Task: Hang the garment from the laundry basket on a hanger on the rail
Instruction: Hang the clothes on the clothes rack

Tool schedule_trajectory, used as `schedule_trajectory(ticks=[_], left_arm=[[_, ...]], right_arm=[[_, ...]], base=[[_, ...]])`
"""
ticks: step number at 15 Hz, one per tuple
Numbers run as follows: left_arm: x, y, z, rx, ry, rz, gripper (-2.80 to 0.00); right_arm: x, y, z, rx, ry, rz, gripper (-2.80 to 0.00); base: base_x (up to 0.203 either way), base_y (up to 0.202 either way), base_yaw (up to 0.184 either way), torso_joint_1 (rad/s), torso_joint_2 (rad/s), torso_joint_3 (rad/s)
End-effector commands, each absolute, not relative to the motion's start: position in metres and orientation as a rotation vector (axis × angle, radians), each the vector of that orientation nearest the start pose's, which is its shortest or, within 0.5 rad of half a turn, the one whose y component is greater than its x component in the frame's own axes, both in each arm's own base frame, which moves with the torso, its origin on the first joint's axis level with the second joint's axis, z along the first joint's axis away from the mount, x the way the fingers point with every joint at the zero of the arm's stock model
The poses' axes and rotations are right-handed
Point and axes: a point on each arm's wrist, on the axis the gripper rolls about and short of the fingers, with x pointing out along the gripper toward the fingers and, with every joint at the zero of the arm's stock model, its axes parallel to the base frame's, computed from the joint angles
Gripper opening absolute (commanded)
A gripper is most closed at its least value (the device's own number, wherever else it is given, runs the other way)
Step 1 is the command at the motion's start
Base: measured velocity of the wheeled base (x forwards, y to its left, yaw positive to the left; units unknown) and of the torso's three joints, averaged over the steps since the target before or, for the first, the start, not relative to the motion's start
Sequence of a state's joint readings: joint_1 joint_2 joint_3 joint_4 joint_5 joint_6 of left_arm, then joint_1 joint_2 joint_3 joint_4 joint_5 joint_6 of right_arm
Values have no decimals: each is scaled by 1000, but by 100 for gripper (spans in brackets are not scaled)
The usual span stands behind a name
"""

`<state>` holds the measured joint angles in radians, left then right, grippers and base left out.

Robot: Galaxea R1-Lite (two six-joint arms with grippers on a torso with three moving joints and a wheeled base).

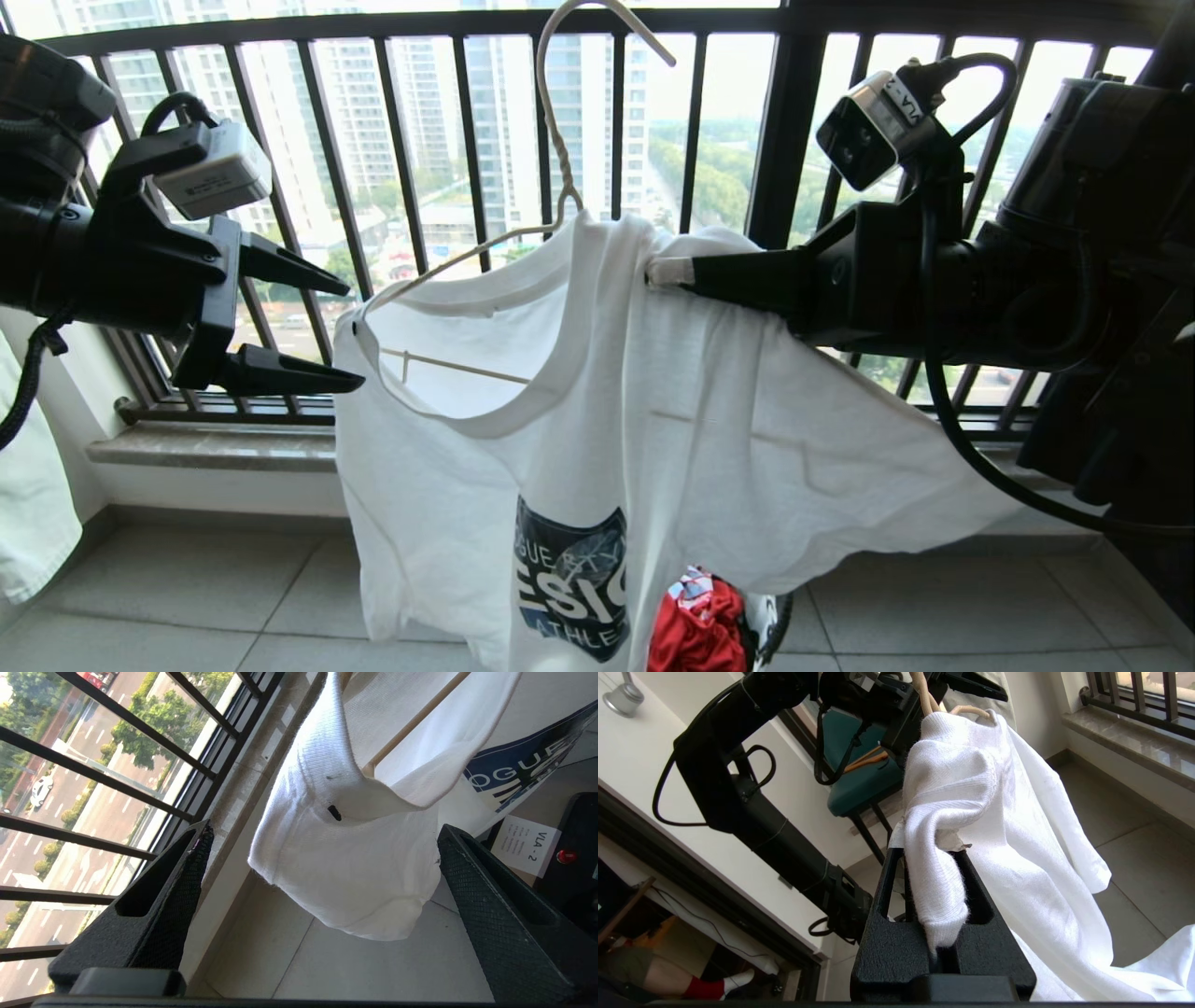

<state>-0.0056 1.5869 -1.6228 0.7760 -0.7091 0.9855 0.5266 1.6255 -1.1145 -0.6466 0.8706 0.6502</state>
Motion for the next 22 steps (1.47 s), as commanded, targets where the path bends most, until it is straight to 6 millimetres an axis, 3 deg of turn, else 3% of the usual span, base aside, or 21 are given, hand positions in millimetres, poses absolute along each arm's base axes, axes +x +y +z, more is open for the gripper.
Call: schedule_trajectory(ticks=[1, 6, 13, 16, 22], left_arm=[[222, -21, 325, 607, 294, -951, 0], [214, -44, 344, 437, 274, -903, 0], [196, -63, 350, 459, 351, -582, 0], [197, -75, 355, 448, 311, -514, 0], [208, -79, 349, 467, 344, -422, 0]], right_arm=[[251, 165, 293, 517, 313, 1386, -280], [251, 164, 295, 517, 303, 1381, -280], [249, 161, 303, 542, 292, 1369, -280], [247, 159, 305, 542, 284, 1371, -280], [246, 159, 306, 543, 284, 1372, -280]], base=[[0, 0, 0, 0, 0, 0], [0, 0, 0, 0, 0, 0], [0, 0, 0, 0, 0, 0], [0, 0, 0, 0, 0, 0], [0, 0, 0, 0, 0, 0]])
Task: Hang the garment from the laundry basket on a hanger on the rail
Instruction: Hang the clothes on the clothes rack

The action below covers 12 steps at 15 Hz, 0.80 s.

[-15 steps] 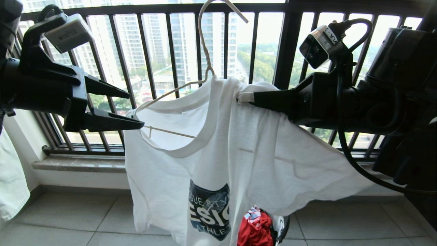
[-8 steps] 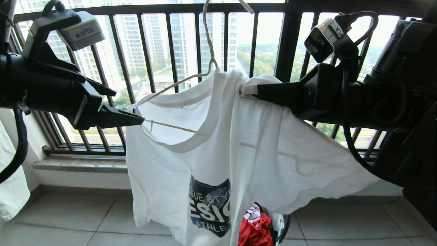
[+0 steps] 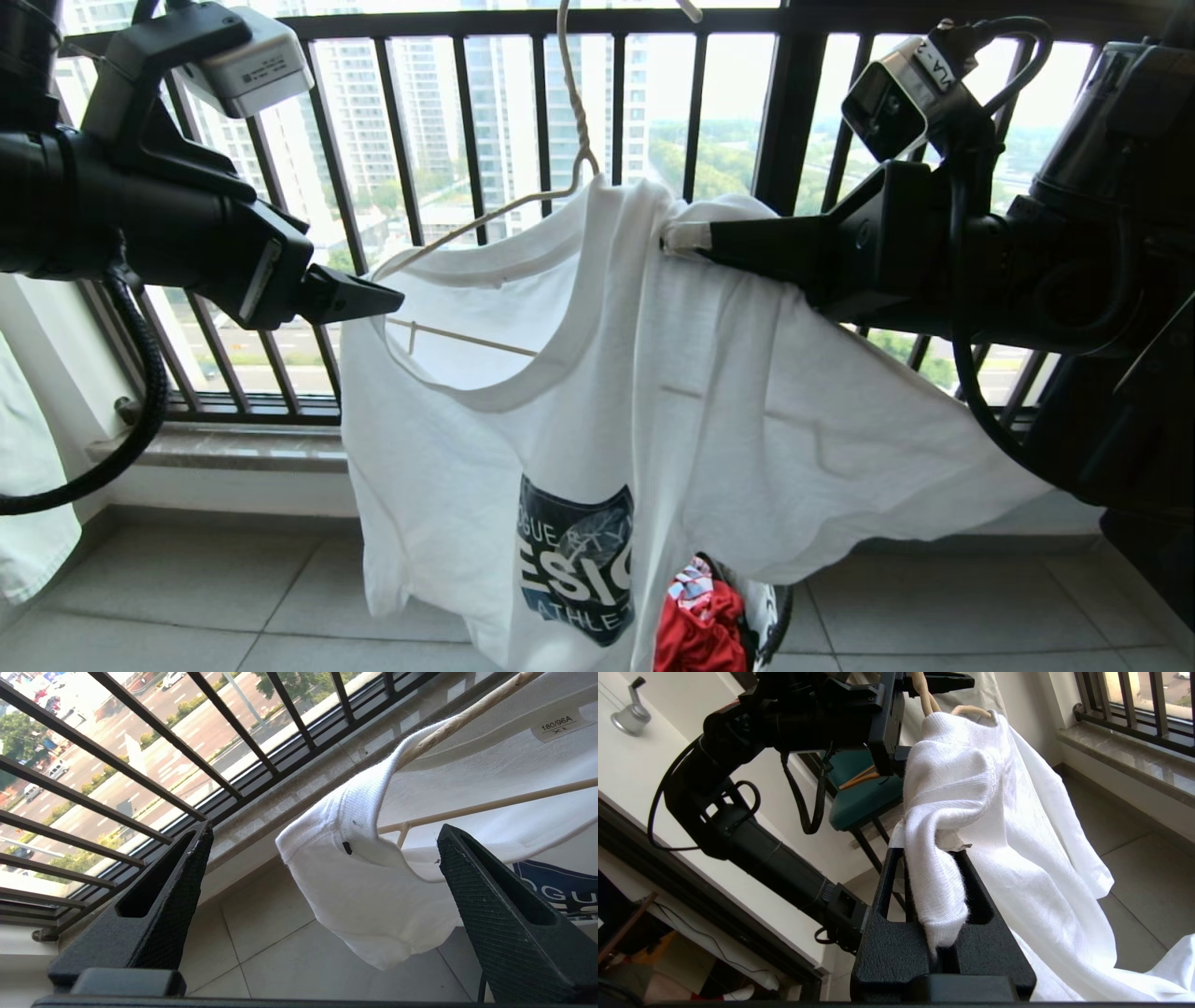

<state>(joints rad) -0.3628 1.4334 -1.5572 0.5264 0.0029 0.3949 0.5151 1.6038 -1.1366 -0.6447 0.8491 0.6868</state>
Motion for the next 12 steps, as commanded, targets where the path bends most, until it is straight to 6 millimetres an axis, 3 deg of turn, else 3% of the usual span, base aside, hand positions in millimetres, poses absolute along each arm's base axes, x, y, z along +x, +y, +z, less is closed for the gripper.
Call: schedule_trajectory(ticks=[1, 4, 5, 12], left_arm=[[210, -79, 348, 471, 351, -414, 0], [211, -80, 348, 472, 352, -413, 0], [211, -79, 348, 474, 352, -414, -280], [215, -81, 345, 471, 366, -414, -280]], right_arm=[[246, 159, 306, 543, 283, 1372, -280], [247, 159, 305, 543, 285, 1371, -280], [247, 159, 305, 543, 285, 1371, -280], [246, 159, 306, 542, 283, 1372, -280]], base=[[0, 0, 0, 0, 0, 0], [0, 0, 0, 0, 0, 0], [0, 0, 0, 0, 0, 0], [0, 0, 0, 0, 0, 0]])
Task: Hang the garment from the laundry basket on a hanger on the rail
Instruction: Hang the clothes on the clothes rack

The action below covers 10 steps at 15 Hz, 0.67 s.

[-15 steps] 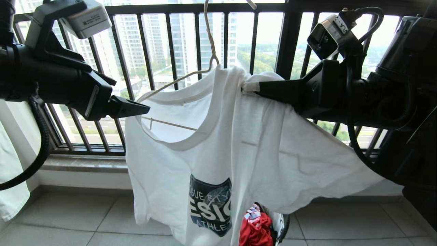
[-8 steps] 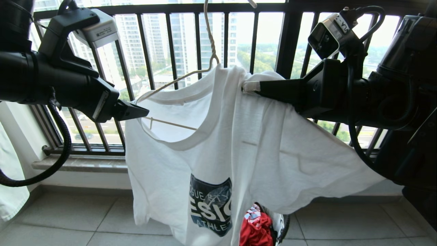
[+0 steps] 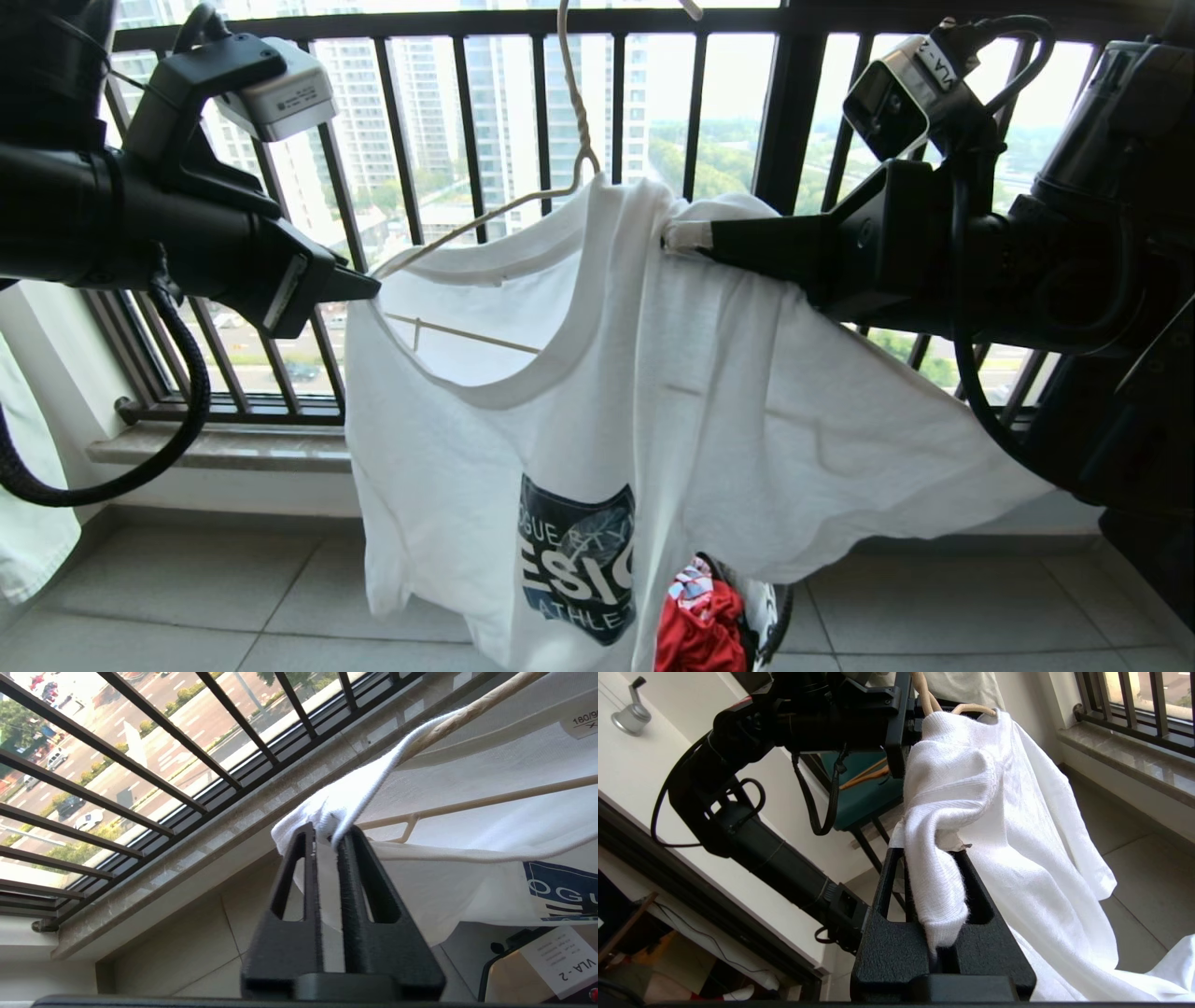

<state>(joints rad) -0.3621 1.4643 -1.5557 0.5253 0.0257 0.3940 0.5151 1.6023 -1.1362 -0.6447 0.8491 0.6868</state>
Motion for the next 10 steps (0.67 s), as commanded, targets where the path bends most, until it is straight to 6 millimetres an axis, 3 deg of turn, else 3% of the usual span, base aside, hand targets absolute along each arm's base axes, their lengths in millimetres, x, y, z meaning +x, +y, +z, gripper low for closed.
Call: schedule_trajectory(ticks=[1, 6, 10], left_arm=[[217, -81, 344, 472, 369, -414, -280], [207, -79, 351, 467, 336, -415, -280], [199, -100, 363, 448, 281, -490, -280]], right_arm=[[246, 159, 306, 543, 283, 1372, -280], [248, 160, 304, 542, 288, 1370, -280], [251, 162, 300, 545, 302, 1368, -280]], base=[[0, 0, 0, 0, 0, 0], [0, 0, 0, 0, 0, 0], [0, 0, 0, 0, 0, 0]])
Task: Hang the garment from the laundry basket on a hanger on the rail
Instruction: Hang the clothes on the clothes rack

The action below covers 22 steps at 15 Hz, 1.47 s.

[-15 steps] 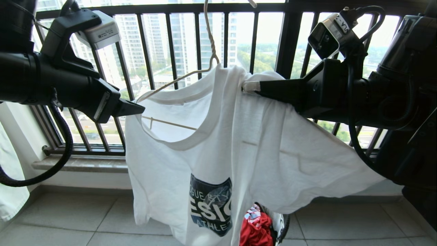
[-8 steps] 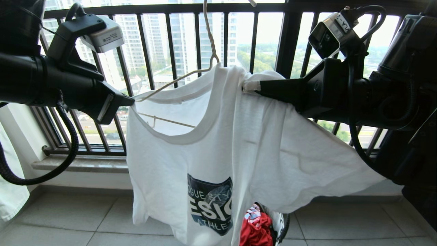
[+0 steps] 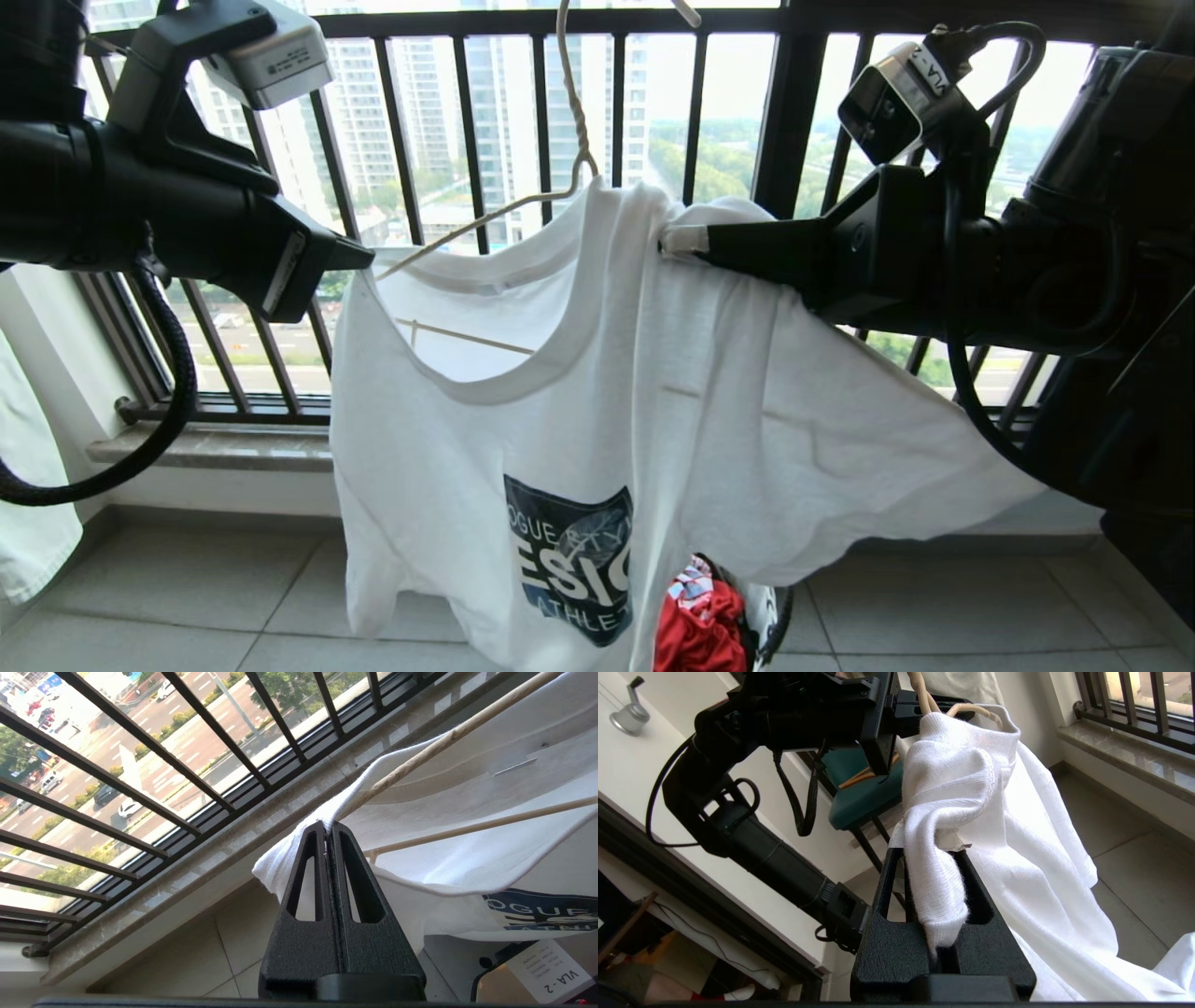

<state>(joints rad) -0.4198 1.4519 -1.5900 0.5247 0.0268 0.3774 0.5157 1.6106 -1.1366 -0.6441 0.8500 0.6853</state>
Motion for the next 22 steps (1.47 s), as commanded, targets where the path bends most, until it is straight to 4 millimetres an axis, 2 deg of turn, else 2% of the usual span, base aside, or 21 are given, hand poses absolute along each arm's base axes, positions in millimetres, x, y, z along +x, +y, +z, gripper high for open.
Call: schedule_trajectory(ticks=[1, 3, 8, 12, 14, 17, 20, 22], left_arm=[[198, -111, 367, 431, 269, -500, -280], [204, -132, 373, 394, 254, -483, -280], [215, -170, 384, 339, 213, -534, -280], [207, -190, 389, 325, 184, -601, -280], [204, -191, 388, 327, 187, -608, -280], [194, -179, 387, 314, 208, -533, -280], [179, -159, 377, 359, 283, -370, -280], [175, -154, 373, 331, 340, -276, -280]], right_arm=[[251, 163, 300, 545, 304, 1369, -280], [251, 162, 300, 546, 304, 1367, -280], [254, 164, 298, 548, 312, 1365, -280], [254, 165, 297, 548, 315, 1367, -280], [255, 164, 298, 548, 312, 1364, -280], [255, 163, 299, 549, 304, 1359, -280], [256, 163, 300, 550, 301, 1354, -280], [256, 163, 301, 550, 297, 1353, -280]], base=[[0, 0, 0, 0, 0, 0], [0, 0, 0, 0, 0, 0], [0, 0, 0, 0, 0, 0], [0, 0, 0, 0, 0, 0], [0, 0, 0, 0, 0, 0], [0, 0, 0, 0, 0, 0], [0, 0, 0, 0, 0, 0], [0, 0, 0, 0, 0, 0]])
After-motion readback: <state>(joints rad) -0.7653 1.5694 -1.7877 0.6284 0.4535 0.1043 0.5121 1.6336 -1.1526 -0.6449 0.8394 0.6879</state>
